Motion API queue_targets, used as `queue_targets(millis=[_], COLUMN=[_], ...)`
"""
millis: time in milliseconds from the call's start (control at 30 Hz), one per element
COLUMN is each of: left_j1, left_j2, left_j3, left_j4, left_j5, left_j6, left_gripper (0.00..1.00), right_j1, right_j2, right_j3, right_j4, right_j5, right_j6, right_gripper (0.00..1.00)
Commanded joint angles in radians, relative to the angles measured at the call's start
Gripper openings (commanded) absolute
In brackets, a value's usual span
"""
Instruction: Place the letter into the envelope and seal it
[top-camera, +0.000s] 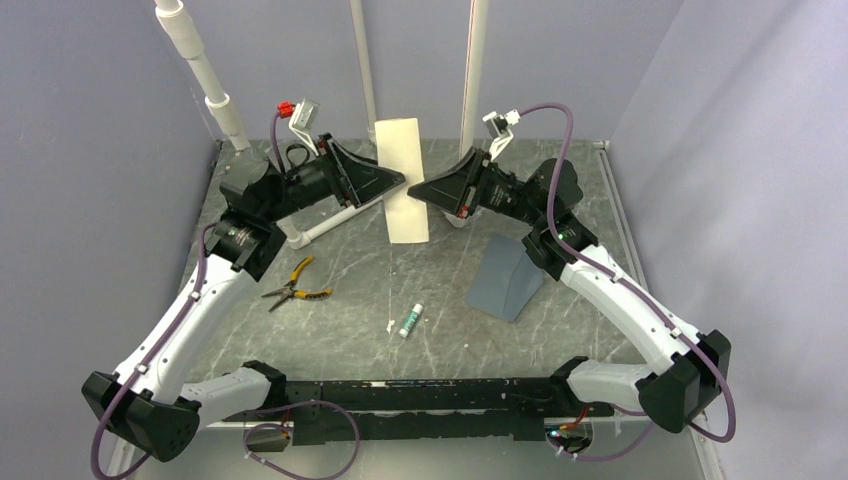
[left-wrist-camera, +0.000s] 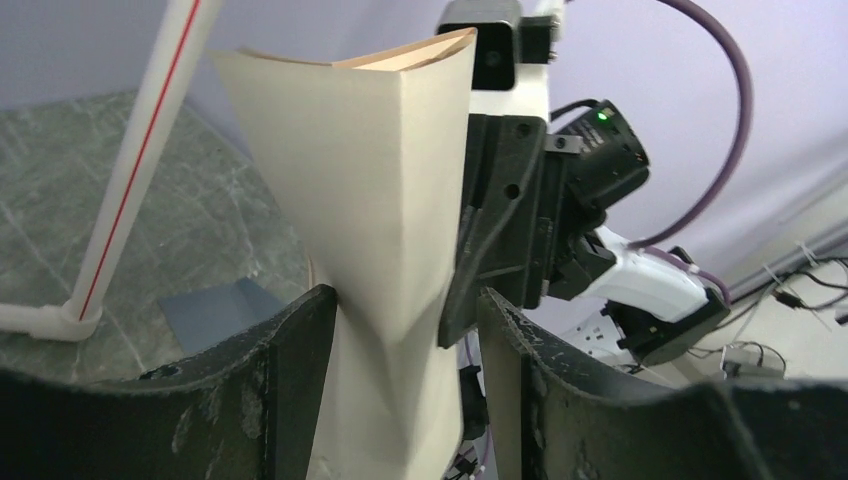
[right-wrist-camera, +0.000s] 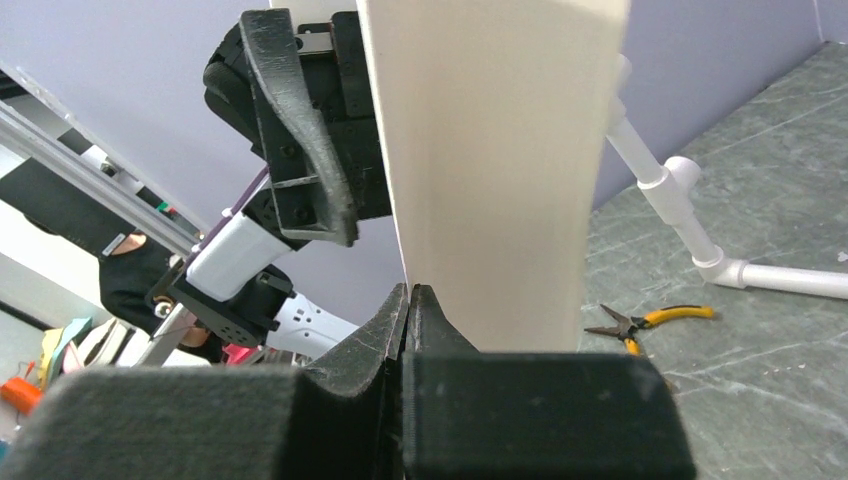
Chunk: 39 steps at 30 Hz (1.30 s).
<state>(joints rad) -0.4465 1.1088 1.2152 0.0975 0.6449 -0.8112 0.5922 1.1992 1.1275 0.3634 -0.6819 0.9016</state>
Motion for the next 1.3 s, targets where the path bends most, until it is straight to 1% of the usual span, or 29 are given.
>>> queue_targets(millis=[0,67,267,400,467,567,767,1000,1100,1267], left_j1=[-0.003,-0.003,-0.003,-0.003,-0.003,-0.003,-0.003,-0.003,-0.003,-0.003], left_j2=[-0.017,-0.012,0.000,0.009,0.010,-0.002,-0.033,-0.038,-0.040,-0.035], left_j3=[0.017,0.010,0.011,0.013,0.011,0.011,0.012,0.014,0.012,0.013], left_j4=[0.131,0.154,0.152,0.153,0.149,0.125,0.061,0.034,0.036,0.037], left_j5=[0.098,0.111,0.116,0.116,0.112,0.087,0.032,0.012,0.011,0.019], left_j6=[-0.020,-0.026,-0.026,-0.033,-0.033,-0.013,0.025,0.036,0.035,0.037], left_gripper=[0.59,0.58,0.56,0.53,0.49,0.44,0.41,0.37,0.33,0.22], right_j1=[0.009,0.012,0.019,0.026,0.027,0.027,0.027,0.027,0.027,0.027], right_j2=[0.010,0.020,0.036,0.049,0.055,0.049,0.013,-0.007,-0.005,0.001], right_j3=[0.071,0.083,0.109,0.130,0.136,0.122,0.095,0.073,0.075,0.080], right_j4=[-0.002,-0.020,-0.050,-0.099,-0.118,-0.106,-0.101,-0.091,-0.097,-0.094], right_j5=[-0.010,-0.008,0.000,0.015,0.023,0.030,0.074,0.103,0.099,0.079], right_j6=[-0.038,-0.045,-0.063,-0.085,-0.091,-0.084,-0.086,-0.077,-0.075,-0.069], right_gripper=[0.00,0.00,0.00,0.00,0.00,0.00,0.00,0.00,0.00,0.00])
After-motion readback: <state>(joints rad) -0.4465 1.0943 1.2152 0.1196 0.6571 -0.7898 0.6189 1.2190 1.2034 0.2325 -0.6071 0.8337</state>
